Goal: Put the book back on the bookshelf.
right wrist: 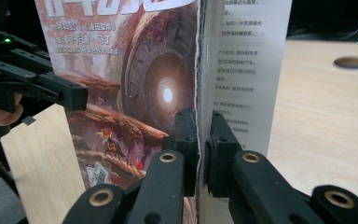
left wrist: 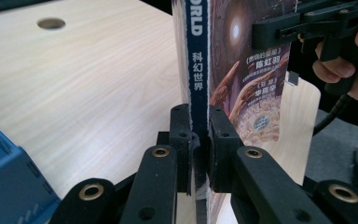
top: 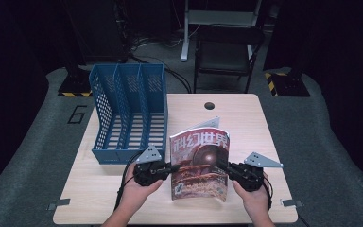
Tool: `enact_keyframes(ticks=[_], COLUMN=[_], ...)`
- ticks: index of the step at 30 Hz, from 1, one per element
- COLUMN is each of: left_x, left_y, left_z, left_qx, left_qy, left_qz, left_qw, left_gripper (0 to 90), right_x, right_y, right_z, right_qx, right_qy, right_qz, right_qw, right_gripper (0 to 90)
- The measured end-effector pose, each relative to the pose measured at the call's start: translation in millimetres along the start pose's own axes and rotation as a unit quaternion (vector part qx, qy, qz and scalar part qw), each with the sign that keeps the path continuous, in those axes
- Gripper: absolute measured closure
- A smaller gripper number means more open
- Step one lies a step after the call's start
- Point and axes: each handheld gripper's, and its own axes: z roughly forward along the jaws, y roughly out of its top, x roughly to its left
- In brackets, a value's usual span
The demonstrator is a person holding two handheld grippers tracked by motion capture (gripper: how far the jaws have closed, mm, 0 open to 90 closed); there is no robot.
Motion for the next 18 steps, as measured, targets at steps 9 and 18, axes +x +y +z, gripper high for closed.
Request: enact_keyframes(ticks=[9,18], left_x=[-4.0,-5.1], left_y=[3.1,-0.5], left_z=[-3.0,1.4], left_qx=[0.0,0.005], left_qy=[0.016,0.025], left_qz=[0.025,0.034], left_qw=[0.9996,0.9991], left_gripper=[83.4,83.7], right_x=[4.8,6.0], right_y=[2.7,-0.7], right_z=[-1.9,1.2], right_qx=[-0.008,-0.003], right_qy=[-0.015,-0.029], right_qz=[-0.03,-0.041], right_qw=[0.9994,0.9987], right_gripper=[85.5,85.5])
